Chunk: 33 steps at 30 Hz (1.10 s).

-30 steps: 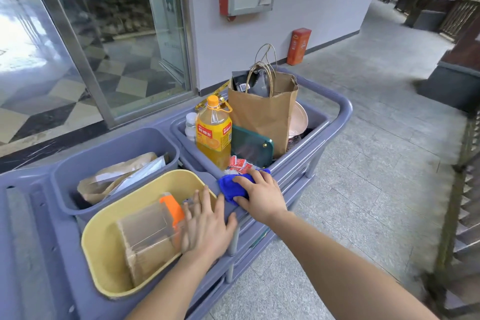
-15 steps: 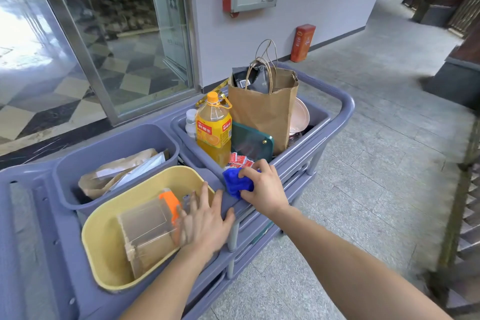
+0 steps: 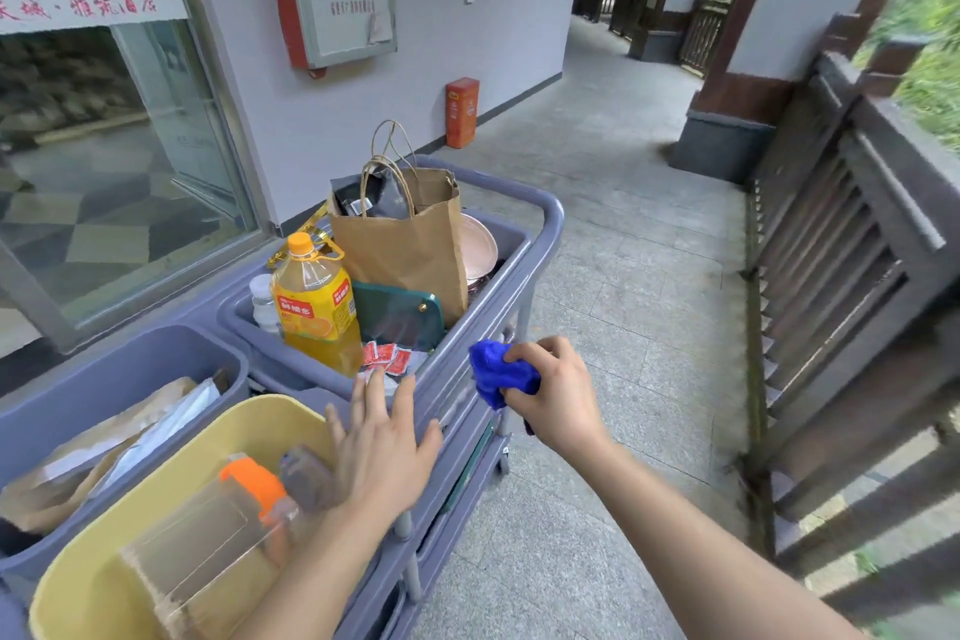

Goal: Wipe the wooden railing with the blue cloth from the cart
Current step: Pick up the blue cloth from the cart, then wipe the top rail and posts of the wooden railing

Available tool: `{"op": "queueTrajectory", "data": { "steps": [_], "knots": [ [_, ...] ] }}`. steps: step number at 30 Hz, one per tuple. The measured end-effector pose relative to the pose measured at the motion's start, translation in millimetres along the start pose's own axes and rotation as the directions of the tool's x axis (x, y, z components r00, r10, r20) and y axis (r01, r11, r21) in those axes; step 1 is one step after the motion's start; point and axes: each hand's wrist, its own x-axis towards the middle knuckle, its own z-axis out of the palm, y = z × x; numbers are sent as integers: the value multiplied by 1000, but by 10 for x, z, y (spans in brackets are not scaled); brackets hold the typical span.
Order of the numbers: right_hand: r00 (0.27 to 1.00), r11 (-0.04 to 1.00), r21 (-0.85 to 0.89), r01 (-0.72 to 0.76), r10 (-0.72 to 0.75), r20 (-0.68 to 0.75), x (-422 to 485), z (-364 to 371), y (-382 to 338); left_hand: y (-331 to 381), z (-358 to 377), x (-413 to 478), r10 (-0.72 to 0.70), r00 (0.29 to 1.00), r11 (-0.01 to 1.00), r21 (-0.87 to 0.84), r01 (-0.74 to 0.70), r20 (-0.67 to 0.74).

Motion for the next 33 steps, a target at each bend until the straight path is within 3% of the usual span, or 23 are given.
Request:
{"op": "queueTrajectory", "data": {
  "steps": [6, 12, 20, 28, 33],
  "knots": [
    [973, 977, -82, -197, 185, -135, -541, -634, 294, 610, -26, 24, 247, 968, 968, -53, -244, 50],
    [906, 916, -186, -355, 288, -312, -1222, -1318, 594, 1447, -34, -108, 458, 887, 887, -103, -451, 57],
    [711, 812, -52, -581, 476, -518, -2355, -2069, 1016, 2603, 199, -502, 670, 737, 738, -189, -647, 89],
    [477, 674, 3, -739, 527, -703, -3549, -2845, 1344, 3929, 386, -1223, 881, 471, 459, -305, -834, 39],
    [351, 571, 5, -821, 513, -783, -4049, -3238, 1287, 4646, 367, -1803, 966, 246, 183, -447, -876, -86]
  ]
}}
